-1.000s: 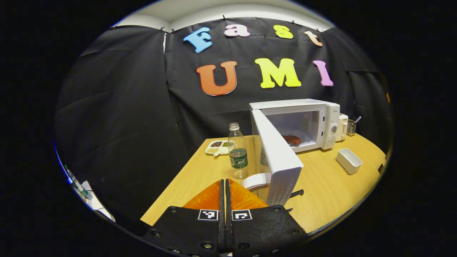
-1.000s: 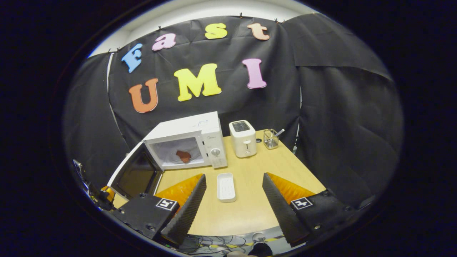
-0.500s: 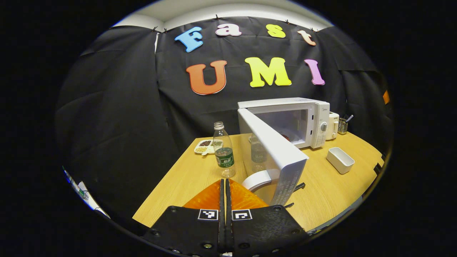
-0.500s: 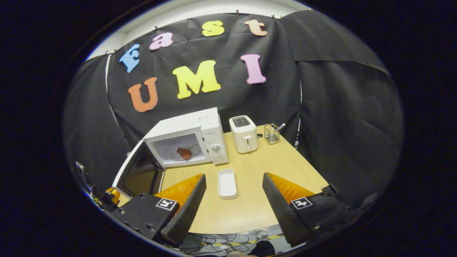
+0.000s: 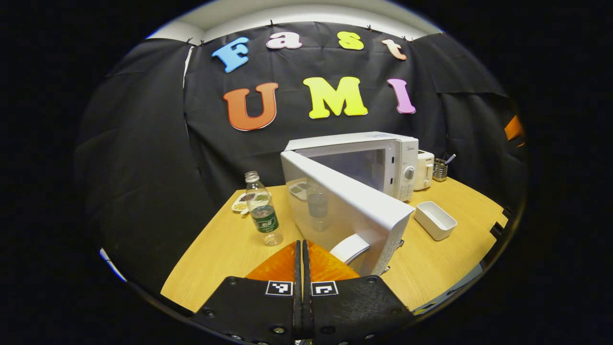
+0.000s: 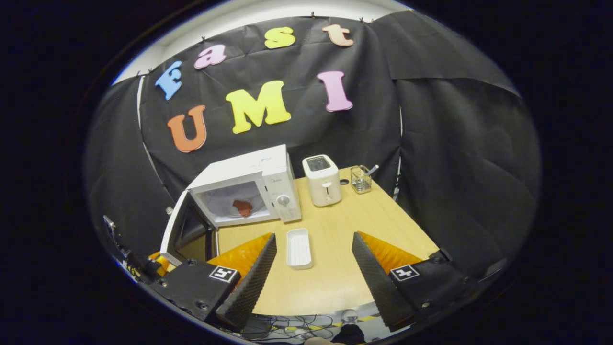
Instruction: Open the microwave oven with the left hand, put the food in, and close the microwave oven.
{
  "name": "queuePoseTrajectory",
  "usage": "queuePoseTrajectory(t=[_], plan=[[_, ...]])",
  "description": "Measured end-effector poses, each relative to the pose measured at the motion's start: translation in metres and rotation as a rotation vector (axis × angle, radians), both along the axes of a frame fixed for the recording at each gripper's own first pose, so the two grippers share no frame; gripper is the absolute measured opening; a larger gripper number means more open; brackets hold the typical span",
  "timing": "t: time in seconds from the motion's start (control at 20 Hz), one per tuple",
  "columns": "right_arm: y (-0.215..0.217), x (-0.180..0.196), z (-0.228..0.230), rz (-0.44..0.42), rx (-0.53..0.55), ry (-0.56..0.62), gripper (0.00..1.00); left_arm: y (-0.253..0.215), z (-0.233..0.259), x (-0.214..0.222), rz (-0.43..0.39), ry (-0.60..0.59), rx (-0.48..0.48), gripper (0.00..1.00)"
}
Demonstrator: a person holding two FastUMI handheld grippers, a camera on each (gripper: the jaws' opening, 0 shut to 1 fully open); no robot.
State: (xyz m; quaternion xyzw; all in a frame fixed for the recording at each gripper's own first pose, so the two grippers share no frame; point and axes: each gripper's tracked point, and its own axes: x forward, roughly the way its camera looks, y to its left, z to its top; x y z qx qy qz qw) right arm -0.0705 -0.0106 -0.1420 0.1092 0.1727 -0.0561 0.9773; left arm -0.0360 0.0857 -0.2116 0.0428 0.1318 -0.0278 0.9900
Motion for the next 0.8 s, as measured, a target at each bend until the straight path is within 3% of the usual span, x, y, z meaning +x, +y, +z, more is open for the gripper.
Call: queuePoseTrajectory(t=[0.5,0.8], plan=[[-0.043,0.029,-0.002,-0.01,-0.012,0.032,1.0,-0.098,0.01,0.049,-0.149,-0.019,0.018,0.0],[-0.074,0.057,0.01,-0.013,-0.023,0.047,1.0,-0.147,0.017,0.089,-0.188,-0.029,0.009,0.0]])
